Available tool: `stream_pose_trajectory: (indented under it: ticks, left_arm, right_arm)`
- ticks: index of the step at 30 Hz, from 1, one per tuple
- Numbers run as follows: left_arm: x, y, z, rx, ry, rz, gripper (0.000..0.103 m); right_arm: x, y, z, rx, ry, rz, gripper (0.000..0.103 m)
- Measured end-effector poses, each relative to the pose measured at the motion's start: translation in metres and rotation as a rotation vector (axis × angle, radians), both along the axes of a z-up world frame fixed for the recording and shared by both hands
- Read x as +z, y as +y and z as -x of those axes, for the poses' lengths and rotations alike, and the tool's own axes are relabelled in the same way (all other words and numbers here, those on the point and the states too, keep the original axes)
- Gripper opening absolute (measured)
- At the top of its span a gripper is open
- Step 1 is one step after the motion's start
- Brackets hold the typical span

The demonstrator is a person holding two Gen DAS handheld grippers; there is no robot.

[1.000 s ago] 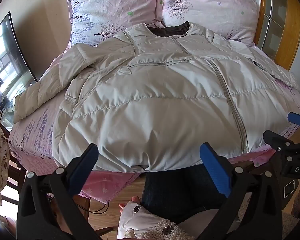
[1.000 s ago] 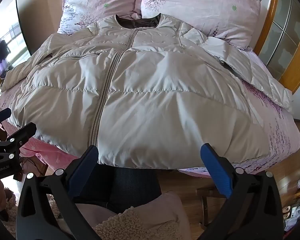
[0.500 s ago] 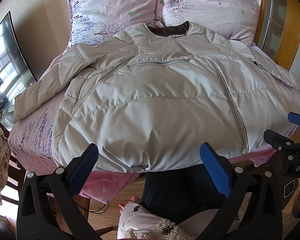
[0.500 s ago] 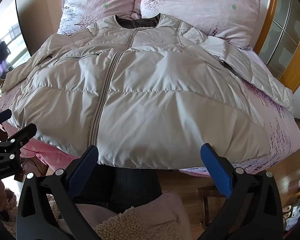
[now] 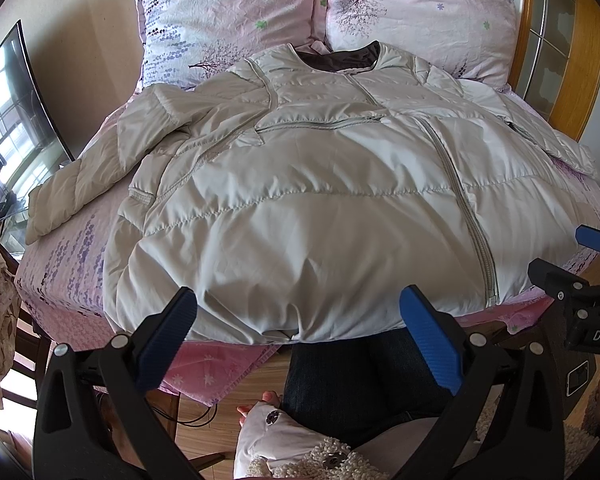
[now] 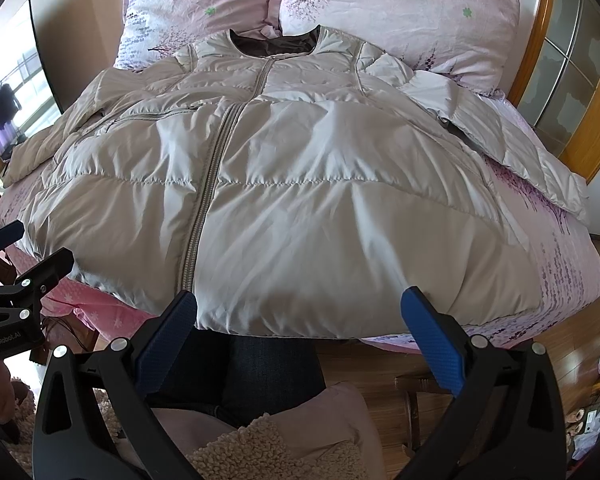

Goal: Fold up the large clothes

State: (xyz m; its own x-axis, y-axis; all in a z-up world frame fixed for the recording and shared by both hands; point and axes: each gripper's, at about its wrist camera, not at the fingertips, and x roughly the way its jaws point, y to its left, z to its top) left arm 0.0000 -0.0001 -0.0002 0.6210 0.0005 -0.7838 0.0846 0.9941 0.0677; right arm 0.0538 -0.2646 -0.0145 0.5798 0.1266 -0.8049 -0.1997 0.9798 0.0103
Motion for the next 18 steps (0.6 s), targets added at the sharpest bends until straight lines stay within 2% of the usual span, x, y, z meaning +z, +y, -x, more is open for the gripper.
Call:
stream_pose_trajectory:
  ticks: [18]
  left_arm:
    - [-0.0001, 0.0001, -0.0002, 0.001, 0.001, 0.001, 0.101]
  right_arm:
    - [-0.0009, -0.0006, -0.0002, -0.003, 0.0, -0.009, 0.102]
